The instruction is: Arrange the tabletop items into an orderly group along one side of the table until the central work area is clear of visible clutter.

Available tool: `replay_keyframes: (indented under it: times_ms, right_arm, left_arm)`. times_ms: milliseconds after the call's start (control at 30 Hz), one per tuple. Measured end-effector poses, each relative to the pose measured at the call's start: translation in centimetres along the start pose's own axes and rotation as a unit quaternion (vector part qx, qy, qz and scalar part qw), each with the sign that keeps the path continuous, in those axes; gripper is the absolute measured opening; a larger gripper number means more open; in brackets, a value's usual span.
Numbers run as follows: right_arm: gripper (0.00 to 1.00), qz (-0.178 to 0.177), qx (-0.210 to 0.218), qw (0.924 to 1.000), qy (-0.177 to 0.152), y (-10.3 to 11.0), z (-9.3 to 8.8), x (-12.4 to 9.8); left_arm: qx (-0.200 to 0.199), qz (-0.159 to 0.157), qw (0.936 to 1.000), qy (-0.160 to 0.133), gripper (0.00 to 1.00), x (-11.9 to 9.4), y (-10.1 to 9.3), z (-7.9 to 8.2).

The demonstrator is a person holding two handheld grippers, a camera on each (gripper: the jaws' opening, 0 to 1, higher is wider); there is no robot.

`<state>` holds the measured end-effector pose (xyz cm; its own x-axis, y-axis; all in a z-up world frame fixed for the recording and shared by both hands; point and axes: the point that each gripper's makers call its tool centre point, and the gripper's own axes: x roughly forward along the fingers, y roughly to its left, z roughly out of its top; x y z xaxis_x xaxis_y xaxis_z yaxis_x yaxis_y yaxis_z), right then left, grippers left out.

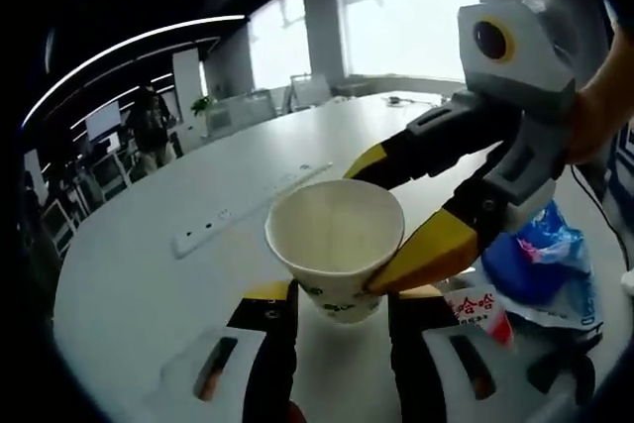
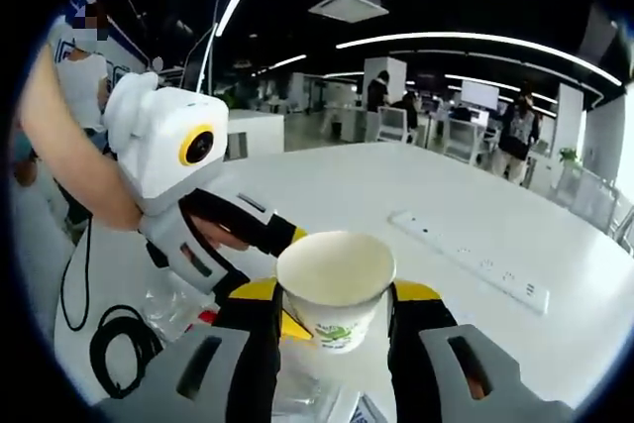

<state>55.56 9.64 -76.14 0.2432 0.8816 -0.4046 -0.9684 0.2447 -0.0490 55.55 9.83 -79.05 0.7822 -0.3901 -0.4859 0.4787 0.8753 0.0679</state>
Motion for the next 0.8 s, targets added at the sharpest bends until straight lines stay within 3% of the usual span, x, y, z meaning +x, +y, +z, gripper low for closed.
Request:
replay_keyframes:
  times_ms: [800]
  right_arm:
    - [0.37, -0.003, 0.031, 0.9995, 0.011, -0.2, -1.3, -0.1]
  left_arm:
    - [-0.01, 0.0, 0.9999, 0.001, 0.31, 0.4, 0.0, -0.8]
